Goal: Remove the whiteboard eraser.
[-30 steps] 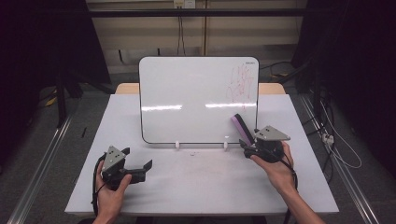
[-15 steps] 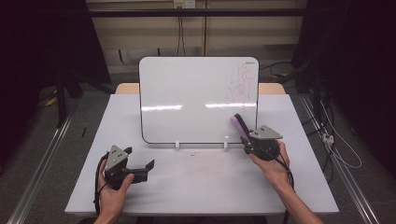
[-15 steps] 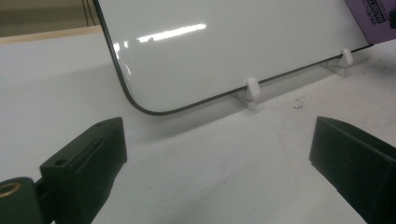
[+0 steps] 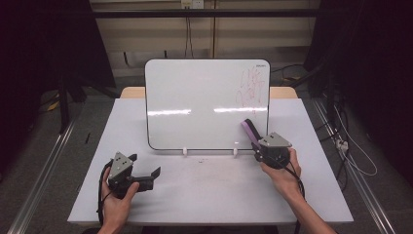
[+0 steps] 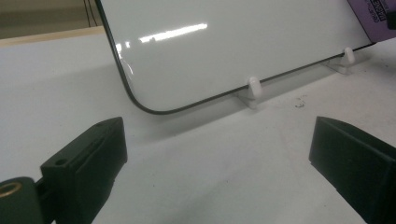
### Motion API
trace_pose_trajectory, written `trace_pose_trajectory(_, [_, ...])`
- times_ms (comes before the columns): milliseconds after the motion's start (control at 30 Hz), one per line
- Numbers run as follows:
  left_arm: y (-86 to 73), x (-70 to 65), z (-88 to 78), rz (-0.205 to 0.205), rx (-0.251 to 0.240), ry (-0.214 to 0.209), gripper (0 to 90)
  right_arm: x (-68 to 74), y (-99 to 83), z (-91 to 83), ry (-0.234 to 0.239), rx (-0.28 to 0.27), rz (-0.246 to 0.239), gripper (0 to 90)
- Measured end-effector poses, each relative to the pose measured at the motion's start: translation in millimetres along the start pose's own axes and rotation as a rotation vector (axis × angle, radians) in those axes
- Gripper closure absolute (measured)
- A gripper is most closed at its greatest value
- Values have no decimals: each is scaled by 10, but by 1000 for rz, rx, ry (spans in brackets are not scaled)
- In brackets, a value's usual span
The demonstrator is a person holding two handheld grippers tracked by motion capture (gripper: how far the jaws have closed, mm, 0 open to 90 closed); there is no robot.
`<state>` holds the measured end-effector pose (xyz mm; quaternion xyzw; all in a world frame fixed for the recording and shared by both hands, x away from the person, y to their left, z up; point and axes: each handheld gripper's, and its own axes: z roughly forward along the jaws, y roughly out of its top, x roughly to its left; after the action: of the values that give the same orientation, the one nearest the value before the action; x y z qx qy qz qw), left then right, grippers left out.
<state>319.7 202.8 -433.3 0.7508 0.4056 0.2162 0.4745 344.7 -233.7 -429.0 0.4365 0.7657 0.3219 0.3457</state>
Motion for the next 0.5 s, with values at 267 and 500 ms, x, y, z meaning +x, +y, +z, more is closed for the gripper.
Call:
trace_pose_trajectory(267, [-6, -1, -2, 1, 3, 1, 39, 13, 26, -65, 15, -39, 8, 641])
trace_pose_trajectory(500, [-5, -1, -12, -5, -4, 2, 40, -4, 13, -116, 47, -81, 50, 642])
